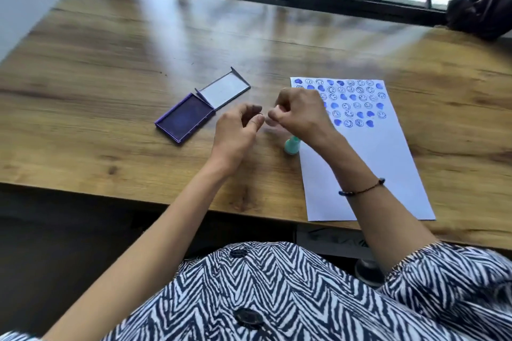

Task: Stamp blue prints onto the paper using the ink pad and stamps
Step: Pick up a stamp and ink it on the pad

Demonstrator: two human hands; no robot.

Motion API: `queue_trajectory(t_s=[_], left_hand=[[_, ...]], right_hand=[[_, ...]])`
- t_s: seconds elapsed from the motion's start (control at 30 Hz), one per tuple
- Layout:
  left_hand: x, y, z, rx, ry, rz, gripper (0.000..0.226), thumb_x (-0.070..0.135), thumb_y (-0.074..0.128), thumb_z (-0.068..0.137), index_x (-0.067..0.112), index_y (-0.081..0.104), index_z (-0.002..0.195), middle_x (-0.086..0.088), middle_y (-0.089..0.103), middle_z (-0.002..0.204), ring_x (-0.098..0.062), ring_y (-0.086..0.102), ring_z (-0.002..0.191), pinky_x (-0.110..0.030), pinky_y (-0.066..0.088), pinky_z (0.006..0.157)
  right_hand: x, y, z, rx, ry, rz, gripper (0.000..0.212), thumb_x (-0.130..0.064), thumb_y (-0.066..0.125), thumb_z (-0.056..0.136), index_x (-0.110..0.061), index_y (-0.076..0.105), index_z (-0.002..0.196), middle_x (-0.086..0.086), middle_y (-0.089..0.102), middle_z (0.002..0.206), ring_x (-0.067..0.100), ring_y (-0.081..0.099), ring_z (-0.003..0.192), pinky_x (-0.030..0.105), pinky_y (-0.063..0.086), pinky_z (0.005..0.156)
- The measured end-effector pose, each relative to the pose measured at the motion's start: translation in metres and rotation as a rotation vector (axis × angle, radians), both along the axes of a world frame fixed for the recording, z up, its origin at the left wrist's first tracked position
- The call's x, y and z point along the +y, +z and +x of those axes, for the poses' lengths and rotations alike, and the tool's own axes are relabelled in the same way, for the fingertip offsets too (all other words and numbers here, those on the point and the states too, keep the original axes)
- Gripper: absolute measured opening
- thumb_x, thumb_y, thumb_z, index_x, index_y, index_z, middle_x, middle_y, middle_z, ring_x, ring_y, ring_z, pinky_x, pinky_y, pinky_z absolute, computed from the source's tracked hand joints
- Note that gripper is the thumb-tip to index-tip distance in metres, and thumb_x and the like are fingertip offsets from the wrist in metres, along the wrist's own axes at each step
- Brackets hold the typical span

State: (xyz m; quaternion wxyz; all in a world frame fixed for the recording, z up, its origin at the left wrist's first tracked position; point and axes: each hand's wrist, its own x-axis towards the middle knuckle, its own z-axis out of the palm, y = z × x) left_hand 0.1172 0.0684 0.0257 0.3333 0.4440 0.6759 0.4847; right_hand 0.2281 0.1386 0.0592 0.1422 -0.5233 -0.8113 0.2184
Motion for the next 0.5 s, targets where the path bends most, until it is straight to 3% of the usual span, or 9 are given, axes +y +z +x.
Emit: queue_trajectory(t_s=[0.07, 0.13, 0.23, 0.4, 0.5], left_hand=[[-0.003, 0.003, -0.001, -0.207, -0.028, -0.008, 0.012, 0.015, 0.06, 0.085, 0.009, 0.065, 0.094, -0.011, 0.068, 0.085, -0.016, 0.061, 0.073, -0.034, 0.054, 0.077], [-0.005, 0.007, -0.007, -0.375, -0.028, 0.022, 0.005, 0.014, 0.062, 0.083, 0.013, 0.067, 0.082, -0.008, 0.065, 0.076, -0.012, 0.059, 0.064, -0.024, 0.054, 0.067], [-0.009, 0.011, -0.017, -0.537, 0.03, 0.057, 0.005, 0.008, 0.062, 0.081, 0.01, 0.066, 0.08, -0.008, 0.064, 0.073, -0.013, 0.058, 0.061, -0.017, 0.053, 0.062], [-0.021, 0.013, -0.039, -0.556, 0.104, 0.081, 0.009, 0.003, 0.058, 0.083, 0.006, 0.063, 0.076, -0.009, 0.061, 0.068, -0.009, 0.056, 0.054, -0.015, 0.051, 0.057], [-0.034, 0.011, -0.064, -0.579, 0.236, 0.126, 0.013, 0.003, 0.056, 0.083, 0.009, 0.061, 0.073, 0.005, 0.065, 0.051, -0.004, 0.056, 0.048, -0.013, 0.048, 0.052]], right_hand=[[-0.001, 0.006, 0.001, 0.281, -0.038, -0.164, 0.011, -0.015, 0.066, 0.075, -0.006, 0.067, 0.081, 0.012, 0.065, 0.073, 0.02, 0.057, 0.066, 0.029, 0.045, 0.06], [-0.003, 0.009, -0.002, 0.46, -0.056, -0.298, 0.008, -0.011, 0.068, 0.074, -0.004, 0.067, 0.078, 0.01, 0.063, 0.064, 0.017, 0.055, 0.054, 0.027, 0.048, 0.05], [-0.003, 0.008, -0.01, 0.564, -0.012, -0.414, 0.006, -0.005, 0.067, 0.075, -0.001, 0.065, 0.08, 0.008, 0.058, 0.058, 0.013, 0.053, 0.048, 0.022, 0.045, 0.044], [-0.005, 0.004, -0.035, 0.648, 0.112, -0.477, 0.007, 0.0, 0.067, 0.076, -0.006, 0.064, 0.074, 0.009, 0.056, 0.058, 0.009, 0.051, 0.046, 0.019, 0.045, 0.043], [-0.005, 0.005, -0.06, 0.637, 0.171, -0.418, 0.014, -0.001, 0.068, 0.075, -0.014, 0.063, 0.071, 0.005, 0.057, 0.059, 0.01, 0.051, 0.05, 0.022, 0.047, 0.049]])
